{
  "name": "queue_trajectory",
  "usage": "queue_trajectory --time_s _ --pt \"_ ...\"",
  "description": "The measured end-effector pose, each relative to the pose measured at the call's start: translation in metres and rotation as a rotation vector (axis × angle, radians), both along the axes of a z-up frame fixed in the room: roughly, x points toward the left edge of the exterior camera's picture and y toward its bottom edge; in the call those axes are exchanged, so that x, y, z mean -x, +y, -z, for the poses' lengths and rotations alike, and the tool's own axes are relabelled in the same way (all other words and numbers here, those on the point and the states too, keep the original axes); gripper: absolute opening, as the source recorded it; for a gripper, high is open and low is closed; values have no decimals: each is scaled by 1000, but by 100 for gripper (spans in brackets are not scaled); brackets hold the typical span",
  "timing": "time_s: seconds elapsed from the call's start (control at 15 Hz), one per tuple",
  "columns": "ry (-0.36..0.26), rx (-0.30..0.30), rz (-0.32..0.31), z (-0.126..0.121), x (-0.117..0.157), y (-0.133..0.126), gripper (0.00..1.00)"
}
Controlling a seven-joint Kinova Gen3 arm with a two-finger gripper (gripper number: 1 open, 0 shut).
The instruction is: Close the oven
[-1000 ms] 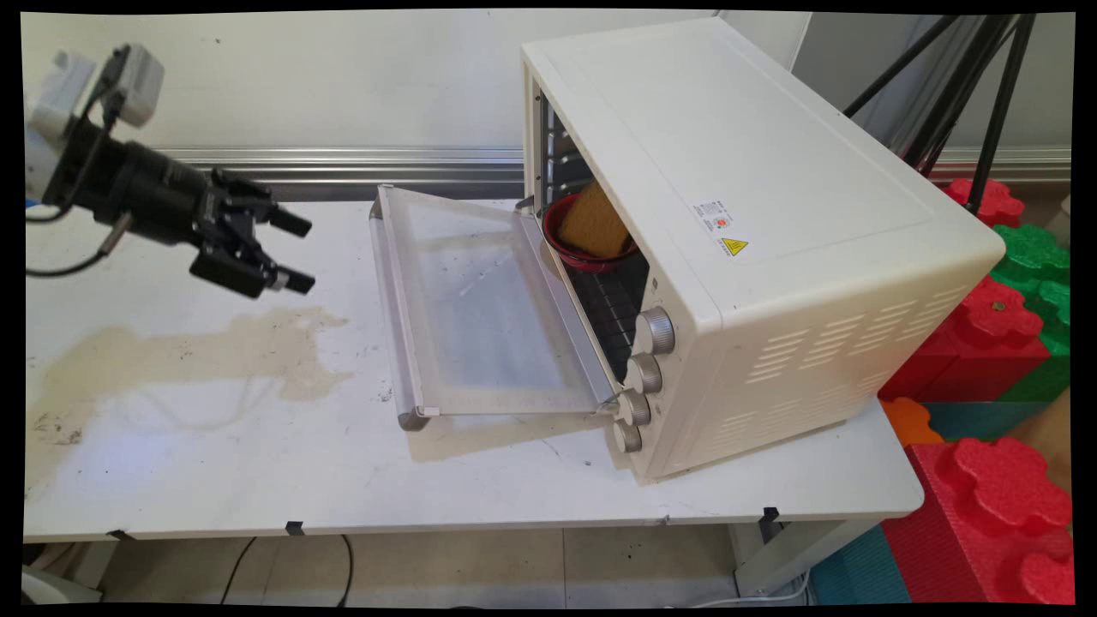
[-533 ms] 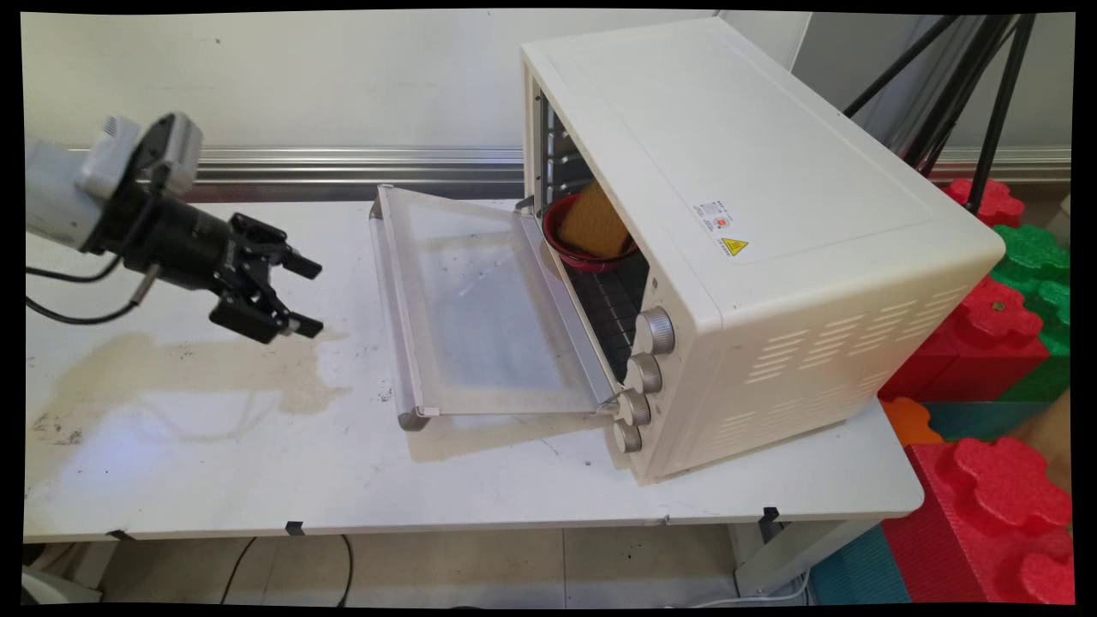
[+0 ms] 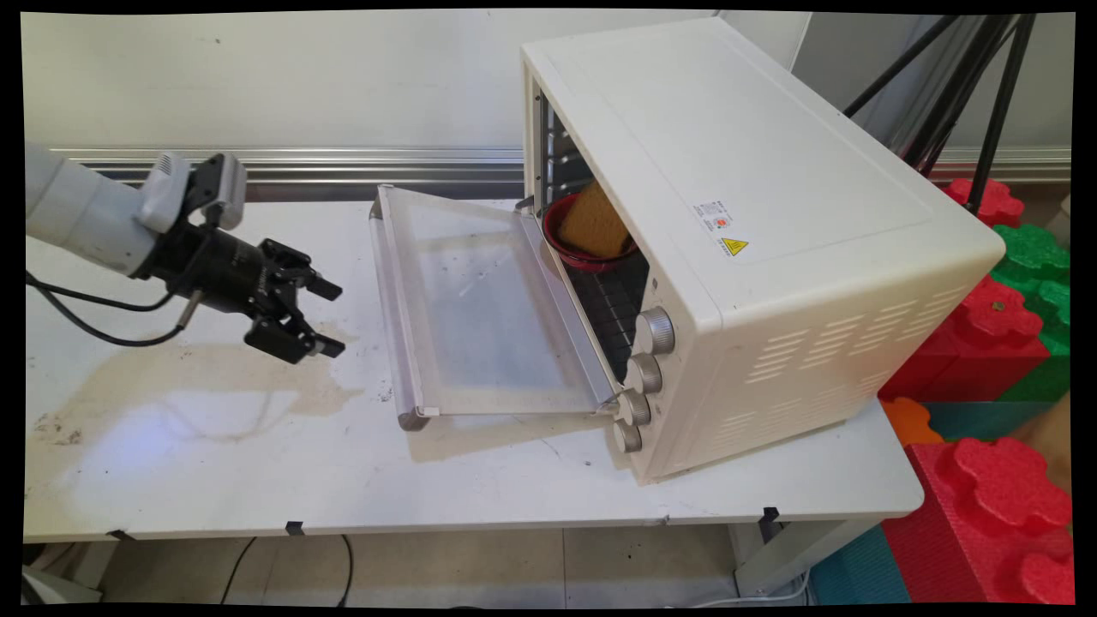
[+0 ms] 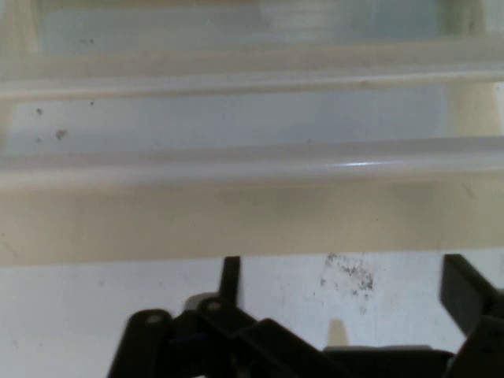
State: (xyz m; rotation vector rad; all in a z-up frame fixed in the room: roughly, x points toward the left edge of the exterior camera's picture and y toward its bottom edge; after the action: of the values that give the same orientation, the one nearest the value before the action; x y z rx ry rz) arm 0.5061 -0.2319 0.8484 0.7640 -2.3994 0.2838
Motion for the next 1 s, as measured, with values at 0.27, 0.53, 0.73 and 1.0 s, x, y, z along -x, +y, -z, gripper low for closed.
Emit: queue_trajectory --time_s 0.27,0.53,0.73,1.0 --pt "-10 -9 1 14 9 -9 0" --pt "-6 -3 -1 24 20 -20 0" --pt "5 3 -3 28 29 -27 0" --pt "25 19 -11 28 39 -34 0"
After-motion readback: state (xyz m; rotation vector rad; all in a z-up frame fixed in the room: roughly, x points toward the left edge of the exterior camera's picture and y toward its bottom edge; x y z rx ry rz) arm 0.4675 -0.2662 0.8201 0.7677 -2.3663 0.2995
